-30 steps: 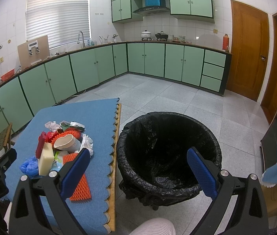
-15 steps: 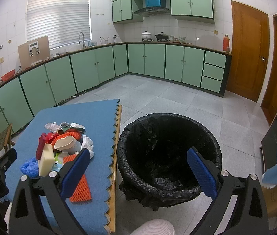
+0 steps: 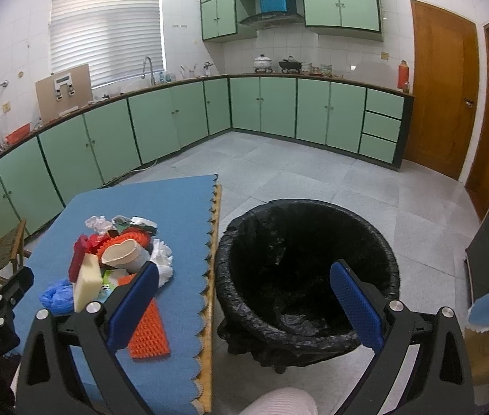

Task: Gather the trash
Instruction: 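Grasp the orange mesh net with the right tool while the left tool grasps the blue plastic bag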

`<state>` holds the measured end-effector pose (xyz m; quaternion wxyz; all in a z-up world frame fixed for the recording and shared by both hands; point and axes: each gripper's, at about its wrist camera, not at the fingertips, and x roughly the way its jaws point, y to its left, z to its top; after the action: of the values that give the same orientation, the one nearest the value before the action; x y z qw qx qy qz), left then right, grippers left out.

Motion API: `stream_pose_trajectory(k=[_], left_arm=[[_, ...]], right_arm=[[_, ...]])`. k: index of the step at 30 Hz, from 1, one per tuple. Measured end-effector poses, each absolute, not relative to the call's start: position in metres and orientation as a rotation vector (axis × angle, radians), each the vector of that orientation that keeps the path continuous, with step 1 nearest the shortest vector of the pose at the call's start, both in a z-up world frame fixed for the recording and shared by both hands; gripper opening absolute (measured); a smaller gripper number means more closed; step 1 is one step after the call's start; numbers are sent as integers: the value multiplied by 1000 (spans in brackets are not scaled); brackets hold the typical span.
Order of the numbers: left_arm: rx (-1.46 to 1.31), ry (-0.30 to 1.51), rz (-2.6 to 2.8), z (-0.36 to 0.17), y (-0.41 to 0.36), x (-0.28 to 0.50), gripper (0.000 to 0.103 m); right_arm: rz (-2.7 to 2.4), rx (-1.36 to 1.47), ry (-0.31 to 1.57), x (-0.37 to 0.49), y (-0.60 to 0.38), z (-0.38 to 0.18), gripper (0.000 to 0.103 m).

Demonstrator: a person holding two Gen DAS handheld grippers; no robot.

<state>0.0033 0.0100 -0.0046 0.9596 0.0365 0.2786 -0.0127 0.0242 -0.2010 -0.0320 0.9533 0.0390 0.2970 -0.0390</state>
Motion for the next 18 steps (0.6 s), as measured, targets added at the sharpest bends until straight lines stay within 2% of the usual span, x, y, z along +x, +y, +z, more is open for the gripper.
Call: stream_pose_trajectory(k=[11,18], left_arm=[[66,567,88,-52,77,10,98],[54,583,137,-80,107,11,98]], right_arm=[[24,79,577,41,-147,-72,97],[122,61,629,61,-105,-120,88]])
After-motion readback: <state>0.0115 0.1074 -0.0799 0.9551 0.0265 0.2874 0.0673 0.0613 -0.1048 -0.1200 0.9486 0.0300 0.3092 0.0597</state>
